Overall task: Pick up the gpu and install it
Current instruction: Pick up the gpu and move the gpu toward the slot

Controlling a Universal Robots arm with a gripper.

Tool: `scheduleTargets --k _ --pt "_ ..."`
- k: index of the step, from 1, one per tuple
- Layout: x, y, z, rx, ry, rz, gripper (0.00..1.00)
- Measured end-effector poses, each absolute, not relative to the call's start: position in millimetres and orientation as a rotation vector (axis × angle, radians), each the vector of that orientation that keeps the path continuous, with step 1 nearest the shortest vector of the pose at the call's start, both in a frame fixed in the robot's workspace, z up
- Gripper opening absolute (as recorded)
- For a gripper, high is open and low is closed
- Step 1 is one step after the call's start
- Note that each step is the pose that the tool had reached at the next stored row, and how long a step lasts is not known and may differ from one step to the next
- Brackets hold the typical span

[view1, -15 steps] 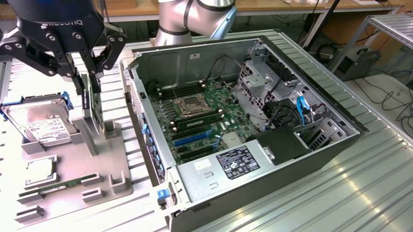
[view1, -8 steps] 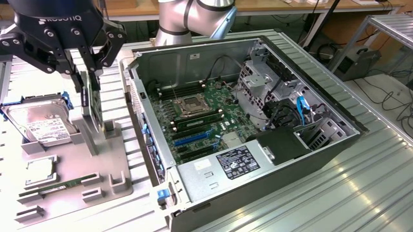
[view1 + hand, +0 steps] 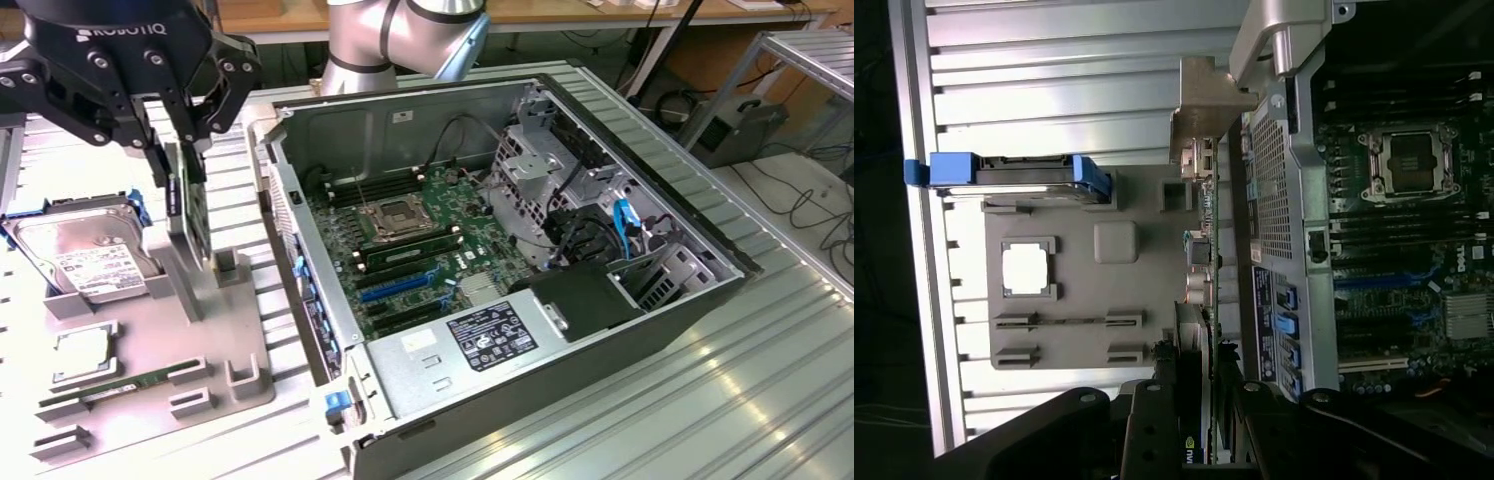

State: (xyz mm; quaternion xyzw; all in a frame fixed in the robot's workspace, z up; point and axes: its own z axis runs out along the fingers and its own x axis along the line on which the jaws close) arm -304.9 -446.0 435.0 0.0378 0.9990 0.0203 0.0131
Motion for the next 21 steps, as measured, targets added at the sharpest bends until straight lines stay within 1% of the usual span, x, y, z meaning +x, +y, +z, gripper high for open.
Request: scheduleTargets --k 21 --pt "-305 -446 447 0.118 3.113 0.063 0.26"
